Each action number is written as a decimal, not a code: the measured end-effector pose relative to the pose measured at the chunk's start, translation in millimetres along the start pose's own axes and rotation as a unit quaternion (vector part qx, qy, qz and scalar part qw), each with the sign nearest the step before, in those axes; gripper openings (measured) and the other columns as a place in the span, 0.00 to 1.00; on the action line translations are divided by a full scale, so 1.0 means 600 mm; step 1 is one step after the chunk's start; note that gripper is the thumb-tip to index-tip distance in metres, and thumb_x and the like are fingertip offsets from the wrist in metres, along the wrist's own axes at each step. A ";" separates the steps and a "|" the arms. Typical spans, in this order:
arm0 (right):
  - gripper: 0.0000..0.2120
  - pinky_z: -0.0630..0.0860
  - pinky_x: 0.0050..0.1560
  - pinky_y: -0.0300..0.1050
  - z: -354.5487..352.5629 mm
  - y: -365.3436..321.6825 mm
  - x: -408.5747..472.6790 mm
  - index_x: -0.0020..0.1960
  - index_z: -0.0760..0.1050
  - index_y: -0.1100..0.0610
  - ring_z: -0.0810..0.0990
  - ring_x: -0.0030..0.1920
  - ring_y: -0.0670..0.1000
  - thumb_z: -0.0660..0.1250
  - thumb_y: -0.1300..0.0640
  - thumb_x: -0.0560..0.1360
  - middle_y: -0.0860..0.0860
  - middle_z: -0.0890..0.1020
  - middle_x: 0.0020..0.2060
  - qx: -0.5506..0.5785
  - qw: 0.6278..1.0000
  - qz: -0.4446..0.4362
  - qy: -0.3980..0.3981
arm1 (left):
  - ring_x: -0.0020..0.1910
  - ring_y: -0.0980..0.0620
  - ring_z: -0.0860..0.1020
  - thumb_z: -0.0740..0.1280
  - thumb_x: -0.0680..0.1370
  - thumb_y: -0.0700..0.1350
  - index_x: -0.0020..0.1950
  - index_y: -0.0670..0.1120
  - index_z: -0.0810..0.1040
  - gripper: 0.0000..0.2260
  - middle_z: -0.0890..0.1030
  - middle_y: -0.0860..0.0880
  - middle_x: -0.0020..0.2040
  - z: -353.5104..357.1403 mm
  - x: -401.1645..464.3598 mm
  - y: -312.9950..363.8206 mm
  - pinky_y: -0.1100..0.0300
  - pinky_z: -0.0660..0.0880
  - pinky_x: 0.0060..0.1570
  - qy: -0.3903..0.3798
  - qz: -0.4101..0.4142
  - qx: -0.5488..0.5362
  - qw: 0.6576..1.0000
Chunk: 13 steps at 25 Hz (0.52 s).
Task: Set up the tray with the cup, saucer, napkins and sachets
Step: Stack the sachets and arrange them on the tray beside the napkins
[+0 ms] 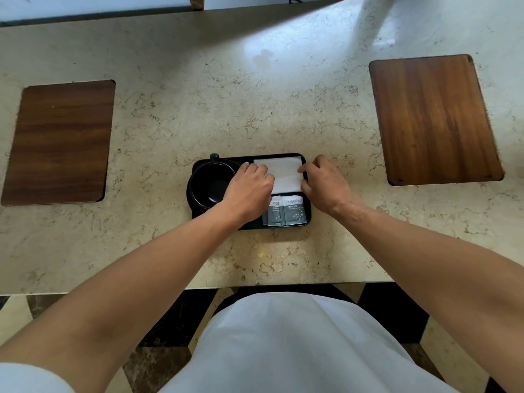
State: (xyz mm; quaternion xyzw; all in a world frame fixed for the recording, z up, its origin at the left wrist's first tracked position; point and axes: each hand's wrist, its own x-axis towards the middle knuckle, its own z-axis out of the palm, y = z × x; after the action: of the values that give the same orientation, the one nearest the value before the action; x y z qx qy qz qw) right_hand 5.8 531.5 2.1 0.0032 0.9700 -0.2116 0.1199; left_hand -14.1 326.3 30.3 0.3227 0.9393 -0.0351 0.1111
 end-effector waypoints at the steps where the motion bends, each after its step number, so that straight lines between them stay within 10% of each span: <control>1: 0.16 0.74 0.57 0.50 -0.001 -0.001 -0.005 0.65 0.77 0.55 0.75 0.57 0.56 0.67 0.55 0.78 0.55 0.75 0.56 0.000 1.000 -0.011 0.005 | 0.54 0.41 0.76 0.61 0.76 0.40 0.54 0.40 0.79 0.10 0.79 0.41 0.54 -0.001 -0.004 0.003 0.48 0.70 0.64 0.006 0.006 -0.008 1.000; 13: 0.10 0.77 0.49 0.47 0.038 -0.039 -0.083 0.59 0.80 0.56 0.79 0.47 0.52 0.69 0.56 0.79 0.52 0.80 0.49 0.057 0.997 -0.050 0.008 | 0.66 0.44 0.72 0.62 0.82 0.37 0.68 0.38 0.75 0.15 0.75 0.41 0.66 0.029 -0.099 0.053 0.50 0.79 0.55 -0.018 0.031 -0.130 0.991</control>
State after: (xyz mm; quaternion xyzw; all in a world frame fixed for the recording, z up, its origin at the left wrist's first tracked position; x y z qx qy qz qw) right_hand 58.3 503.2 3.4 -0.0368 0.9564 -0.2718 0.1006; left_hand 54.2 313.2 27.5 0.3335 0.9235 0.0845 0.1700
